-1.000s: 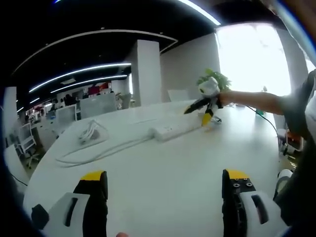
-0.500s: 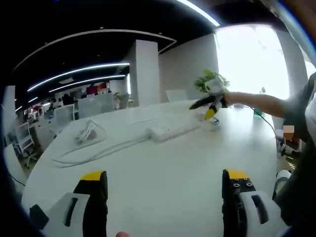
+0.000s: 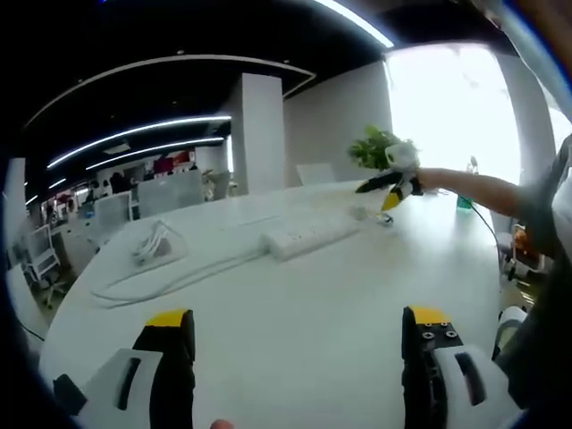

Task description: Straighten the power strip on the desk, plug the charger into it

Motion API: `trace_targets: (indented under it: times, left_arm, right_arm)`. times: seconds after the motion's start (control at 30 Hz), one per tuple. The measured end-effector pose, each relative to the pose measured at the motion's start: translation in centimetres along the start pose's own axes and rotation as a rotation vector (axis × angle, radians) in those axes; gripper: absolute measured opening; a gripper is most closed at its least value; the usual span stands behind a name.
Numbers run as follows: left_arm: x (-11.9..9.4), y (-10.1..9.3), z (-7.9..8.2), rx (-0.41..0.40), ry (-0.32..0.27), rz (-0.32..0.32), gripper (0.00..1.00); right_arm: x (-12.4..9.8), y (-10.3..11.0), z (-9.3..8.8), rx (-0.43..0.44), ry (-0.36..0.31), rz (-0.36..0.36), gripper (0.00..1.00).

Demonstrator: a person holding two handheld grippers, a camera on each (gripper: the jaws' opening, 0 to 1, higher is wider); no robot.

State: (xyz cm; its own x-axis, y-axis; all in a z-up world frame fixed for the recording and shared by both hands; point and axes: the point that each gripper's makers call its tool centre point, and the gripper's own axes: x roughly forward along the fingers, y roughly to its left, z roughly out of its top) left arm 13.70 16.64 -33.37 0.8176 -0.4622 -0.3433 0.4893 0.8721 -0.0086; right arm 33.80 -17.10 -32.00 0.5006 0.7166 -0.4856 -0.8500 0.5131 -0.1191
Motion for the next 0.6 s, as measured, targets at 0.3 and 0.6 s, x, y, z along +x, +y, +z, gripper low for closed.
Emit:
trace_targets:
  times: [0.3, 0.6]
  left_arm:
    - [0.1, -0.5, 0.4, 0.001, -0.010, -0.010, 0.99]
    - [0.0, -0.8, 0.5, 0.010, -0.009, -0.015, 0.99]
  right_arm:
    - [-2.9, -0.2, -1.1, 0.023, -0.021, -0.051, 1.00]
    - [-4.9, -0.2, -1.8, 0.033, -0.032, -0.088, 1.00]
